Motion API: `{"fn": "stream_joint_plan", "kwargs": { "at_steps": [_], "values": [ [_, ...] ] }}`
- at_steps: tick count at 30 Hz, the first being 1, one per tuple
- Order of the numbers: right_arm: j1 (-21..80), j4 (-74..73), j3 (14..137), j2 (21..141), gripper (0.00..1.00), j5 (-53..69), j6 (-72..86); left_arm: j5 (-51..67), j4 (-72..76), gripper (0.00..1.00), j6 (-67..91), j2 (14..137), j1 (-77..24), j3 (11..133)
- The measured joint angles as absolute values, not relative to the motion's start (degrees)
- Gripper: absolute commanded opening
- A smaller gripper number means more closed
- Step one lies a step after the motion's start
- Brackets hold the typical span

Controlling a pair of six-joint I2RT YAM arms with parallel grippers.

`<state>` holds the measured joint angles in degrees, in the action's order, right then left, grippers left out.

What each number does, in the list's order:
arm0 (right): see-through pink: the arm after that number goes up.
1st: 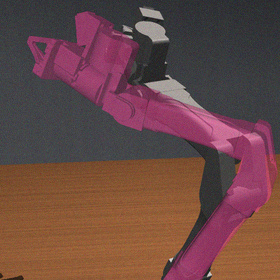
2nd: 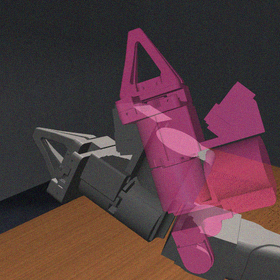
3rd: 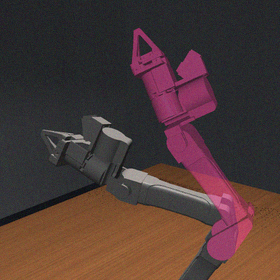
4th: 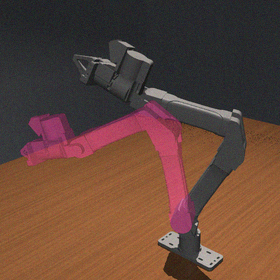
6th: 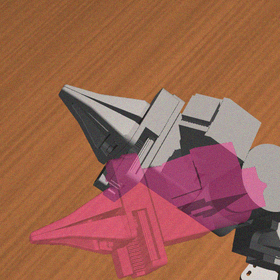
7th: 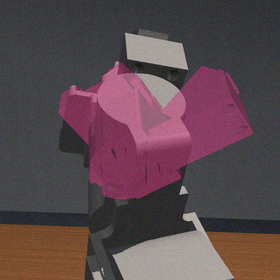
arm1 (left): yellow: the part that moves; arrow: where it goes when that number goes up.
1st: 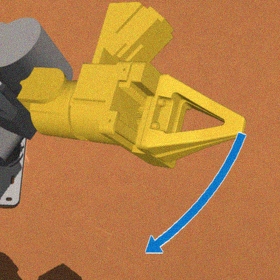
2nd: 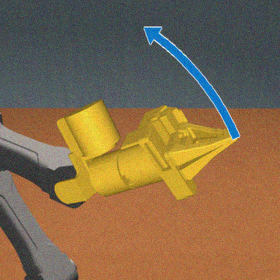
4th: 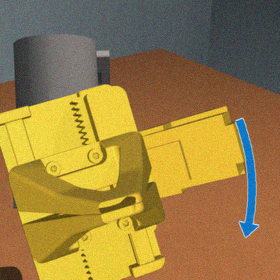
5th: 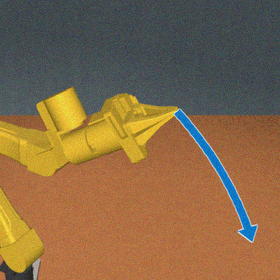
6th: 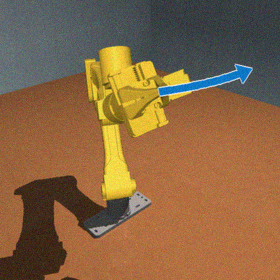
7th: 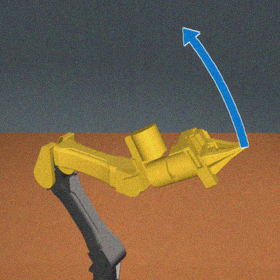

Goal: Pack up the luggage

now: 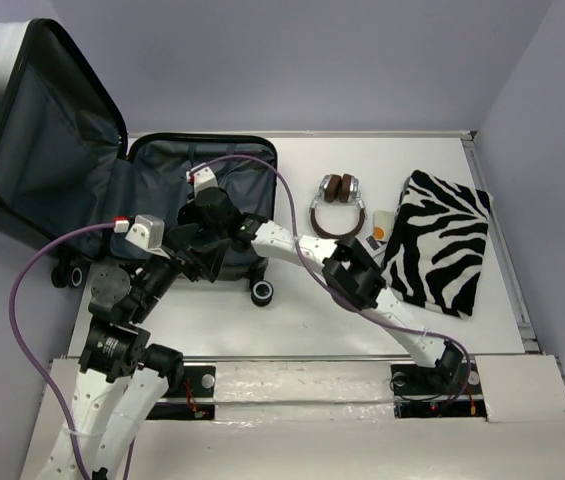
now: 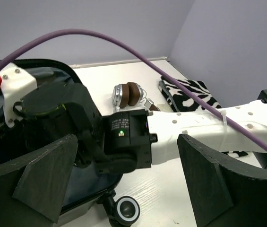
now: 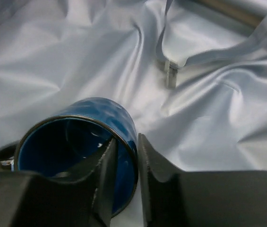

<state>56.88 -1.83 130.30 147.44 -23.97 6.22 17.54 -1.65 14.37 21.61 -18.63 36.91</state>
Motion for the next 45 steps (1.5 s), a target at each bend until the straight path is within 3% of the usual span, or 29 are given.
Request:
{"fn": "stream_joint_plan", "kwargs": {
  "at_steps": [10,18,22,25,27,28,31,34,39,42,43,45],
  "values": [
    [58.4,1.0,113.7,137.8,0.59,-23.2,7.9,16.6,-1.9,0.99,14.4,19.8,-18.6,36.9],
    [58.6,2.7,102.3,120.4,0.59,-22.0,10.3,12.7,-3.0,0.99,14.4,17.5,-18.5,36.9],
    [57.6,3.4,93.4,107.8,0.39,-20.8,11.6,12.2,-3.2,0.99,14.4,17.4,-18.5,36.9],
    [53.1,2.3,85.9,98.2,0.38,-16.1,14.7,12.2,-3.3,0.99,14.4,17.3,-18.5,36.9],
    [47.3,0.1,81.0,93.6,0.43,-12.9,16.4,12.2,-3.3,0.99,14.4,17.1,-18.5,36.9],
    [43.4,-1.7,78.9,92.2,0.51,-11.5,16.8,12.2,-3.3,0.99,14.5,17.0,-18.5,36.9],
    [35.2,-7.3,75.0,92.4,0.66,-9.3,16.7,12.4,-3.2,0.99,14.9,16.7,-18.5,36.9],
    [30.9,-14.8,73.1,95.5,0.73,-6.9,14.7,12.7,-3.2,0.99,15.2,16.7,-18.5,36.9],
    [30.2,-22.9,76.9,104.6,0.74,-4.0,9.4,13.4,-3.2,0.99,15.3,16.7,-18.5,36.9],
    [30.2,-25.5,82.1,111.1,0.69,-2.7,6.7,13.7,-3.2,0.99,15.3,16.8,-18.5,36.9],
    [30.2,-25.9,83.4,112.8,0.6,-2.4,6.0,14.0,-3.2,0.99,15.3,16.9,-18.5,36.9],
    [30.2,-26.7,85.4,115.5,0.5,-2.1,5.0,14.2,-3.1,0.99,15.3,17.1,-18.5,36.9]
  ]
}}
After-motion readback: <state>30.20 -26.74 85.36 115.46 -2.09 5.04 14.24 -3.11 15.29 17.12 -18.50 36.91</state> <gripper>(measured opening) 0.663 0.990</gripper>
